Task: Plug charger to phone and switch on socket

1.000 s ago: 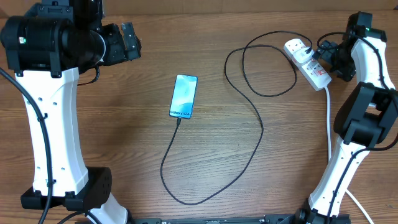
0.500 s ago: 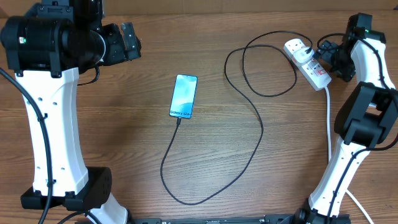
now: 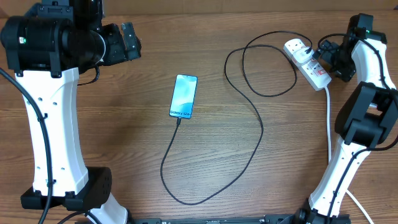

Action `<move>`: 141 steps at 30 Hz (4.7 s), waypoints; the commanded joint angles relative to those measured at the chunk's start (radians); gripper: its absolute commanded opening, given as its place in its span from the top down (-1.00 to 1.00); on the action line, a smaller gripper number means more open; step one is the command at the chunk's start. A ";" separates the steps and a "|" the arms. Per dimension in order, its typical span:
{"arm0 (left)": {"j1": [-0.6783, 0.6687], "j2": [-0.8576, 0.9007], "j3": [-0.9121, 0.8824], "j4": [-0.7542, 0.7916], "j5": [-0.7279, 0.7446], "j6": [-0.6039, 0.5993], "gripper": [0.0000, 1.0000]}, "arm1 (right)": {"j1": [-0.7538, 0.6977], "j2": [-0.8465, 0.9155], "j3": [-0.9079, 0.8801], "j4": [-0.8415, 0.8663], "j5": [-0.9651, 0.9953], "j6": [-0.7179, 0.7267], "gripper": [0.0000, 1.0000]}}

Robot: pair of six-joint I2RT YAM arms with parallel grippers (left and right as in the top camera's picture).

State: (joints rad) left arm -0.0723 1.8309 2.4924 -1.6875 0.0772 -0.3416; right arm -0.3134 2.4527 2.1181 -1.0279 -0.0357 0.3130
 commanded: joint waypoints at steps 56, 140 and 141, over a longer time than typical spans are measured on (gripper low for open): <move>-0.006 -0.004 -0.005 -0.002 -0.010 -0.014 -1.00 | 0.037 -0.490 0.022 -0.489 -0.034 0.061 -1.00; -0.006 -0.004 -0.005 -0.002 -0.010 -0.014 -0.99 | 0.364 -2.094 -1.559 0.365 -0.116 -0.159 -1.00; -0.006 -0.004 -0.005 -0.002 -0.010 -0.014 -0.99 | 0.364 -2.118 -1.592 0.396 -0.117 -0.160 -1.00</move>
State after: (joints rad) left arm -0.0723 1.8309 2.4920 -1.6875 0.0738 -0.3416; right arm 0.0467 0.3908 0.5892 -0.6758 -0.1303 0.1894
